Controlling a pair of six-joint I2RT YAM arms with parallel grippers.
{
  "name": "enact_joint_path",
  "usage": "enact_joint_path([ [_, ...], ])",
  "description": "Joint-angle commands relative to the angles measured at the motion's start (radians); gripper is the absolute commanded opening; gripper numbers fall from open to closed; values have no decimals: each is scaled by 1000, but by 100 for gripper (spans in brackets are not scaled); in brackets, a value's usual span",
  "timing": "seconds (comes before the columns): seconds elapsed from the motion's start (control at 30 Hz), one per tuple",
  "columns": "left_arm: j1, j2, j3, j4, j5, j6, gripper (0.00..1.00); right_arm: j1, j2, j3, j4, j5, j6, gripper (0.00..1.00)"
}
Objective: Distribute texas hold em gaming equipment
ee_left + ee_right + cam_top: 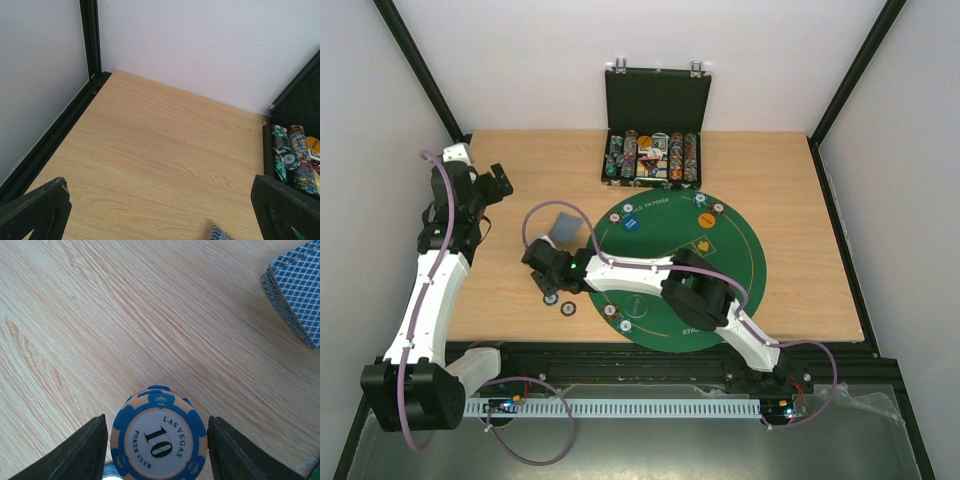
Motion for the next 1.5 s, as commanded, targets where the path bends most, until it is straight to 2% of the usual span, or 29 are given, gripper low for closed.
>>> enact_joint_path([
  [0.0,3,-11,-7,23,-2,8,99,-9,30,40,-28,-11,-2,52],
  [0.5,3,-11,-7,23,-1,9,99,-9,35,60,-34,-17,-10,39],
  [0.67,3,-10,-7,21,0,8,100,-9,32,71,-38,-17,-14,39],
  [0.77,3,-8,-5,21,0,8,100,-9,39,85,-46,-16,-15,45],
  [0.83,3,-8,-5,22,0,8,100,-9,43,90,-50,-16,-15,46],
  [1.27,4,-8,-6,20,1,9,99,-9,42,89,-55,-14,-24,34],
  [1.47,3,-10,-5,21,0,8,99,-9,5,87,-60,8,-27,34],
])
